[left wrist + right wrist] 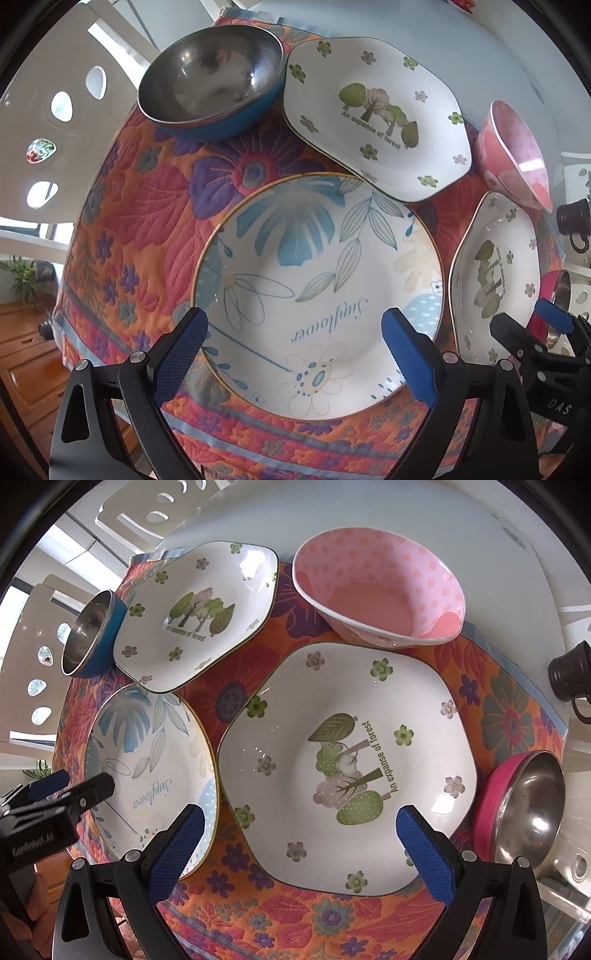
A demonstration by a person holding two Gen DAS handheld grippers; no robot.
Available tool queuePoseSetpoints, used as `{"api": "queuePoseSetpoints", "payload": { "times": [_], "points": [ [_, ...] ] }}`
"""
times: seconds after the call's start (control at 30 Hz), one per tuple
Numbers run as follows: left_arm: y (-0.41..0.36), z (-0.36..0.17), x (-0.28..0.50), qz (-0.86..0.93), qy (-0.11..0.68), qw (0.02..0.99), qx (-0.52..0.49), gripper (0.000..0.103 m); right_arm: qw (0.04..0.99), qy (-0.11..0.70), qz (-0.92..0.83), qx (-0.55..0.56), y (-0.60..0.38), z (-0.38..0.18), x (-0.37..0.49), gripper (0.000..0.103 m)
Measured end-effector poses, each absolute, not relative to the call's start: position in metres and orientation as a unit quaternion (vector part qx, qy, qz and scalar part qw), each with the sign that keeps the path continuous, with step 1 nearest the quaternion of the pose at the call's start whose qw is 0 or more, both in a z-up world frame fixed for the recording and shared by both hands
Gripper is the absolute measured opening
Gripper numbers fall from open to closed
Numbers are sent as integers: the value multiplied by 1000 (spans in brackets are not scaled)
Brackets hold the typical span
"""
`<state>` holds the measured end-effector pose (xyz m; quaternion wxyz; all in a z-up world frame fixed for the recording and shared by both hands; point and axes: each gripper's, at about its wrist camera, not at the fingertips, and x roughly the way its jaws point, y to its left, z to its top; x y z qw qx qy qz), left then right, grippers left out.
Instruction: Organize plates and bowls
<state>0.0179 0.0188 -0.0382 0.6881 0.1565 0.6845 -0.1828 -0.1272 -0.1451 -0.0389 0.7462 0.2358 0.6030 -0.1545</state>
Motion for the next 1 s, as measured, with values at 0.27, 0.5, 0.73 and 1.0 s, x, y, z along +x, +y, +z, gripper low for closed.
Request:
{"api": "queuePoseSetpoints", "payload": {
  "times": [0.27, 0.5, 0.73, 1.0],
  "points": [
    [19, -34, 10, -190, 683, 687, 160, 95, 745, 606, -153, 232, -145, -38, -129, 103],
    [14, -32, 3, -195, 684, 684, 161, 95, 742, 611, -152, 230, -144, -39, -129, 103],
    [7, -26, 4, -206, 683, 681, 168, 94, 741, 612, -151, 230, -144, -38, -130, 103],
    [2, -29, 3, -209, 690, 673, 165, 94, 739, 615, -152, 227, -144, -38, -129, 103]
  ]
}}
